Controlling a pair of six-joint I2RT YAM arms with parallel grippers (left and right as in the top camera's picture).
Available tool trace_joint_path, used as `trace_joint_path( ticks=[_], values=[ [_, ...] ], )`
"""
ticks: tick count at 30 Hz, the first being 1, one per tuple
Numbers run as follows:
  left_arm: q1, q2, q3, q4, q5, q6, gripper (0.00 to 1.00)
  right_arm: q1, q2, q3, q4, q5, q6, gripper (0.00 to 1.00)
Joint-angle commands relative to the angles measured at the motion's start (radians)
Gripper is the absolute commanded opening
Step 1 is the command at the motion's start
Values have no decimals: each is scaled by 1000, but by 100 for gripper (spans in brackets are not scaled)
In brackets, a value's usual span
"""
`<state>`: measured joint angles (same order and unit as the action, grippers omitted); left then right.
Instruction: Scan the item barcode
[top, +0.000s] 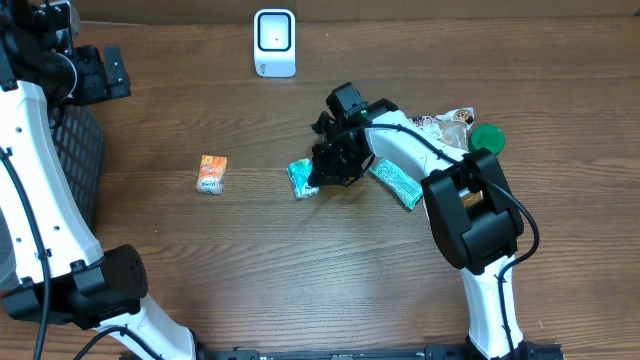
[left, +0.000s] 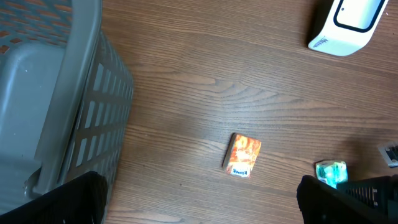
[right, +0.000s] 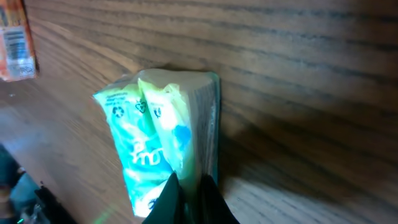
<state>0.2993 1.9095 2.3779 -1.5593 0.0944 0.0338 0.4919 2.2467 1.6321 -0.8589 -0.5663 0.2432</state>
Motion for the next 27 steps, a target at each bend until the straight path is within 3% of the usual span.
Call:
trace_joint_path(
  ticks=[1, 8, 17, 27],
  values=[
    [2, -16, 19, 0, 7, 15, 100, -22, -48, -8, 3, -209, -46, 4],
    [2, -16, 19, 0, 7, 15, 99, -95, -153, -8, 60, -681, -114, 4],
    [2, -16, 19, 0, 7, 15, 99, -179, -193, -8, 73, -1001, -115, 4],
    [2, -16, 19, 0, 7, 15, 100, -219, -194, -8, 42, -1003, -102, 4]
  ],
)
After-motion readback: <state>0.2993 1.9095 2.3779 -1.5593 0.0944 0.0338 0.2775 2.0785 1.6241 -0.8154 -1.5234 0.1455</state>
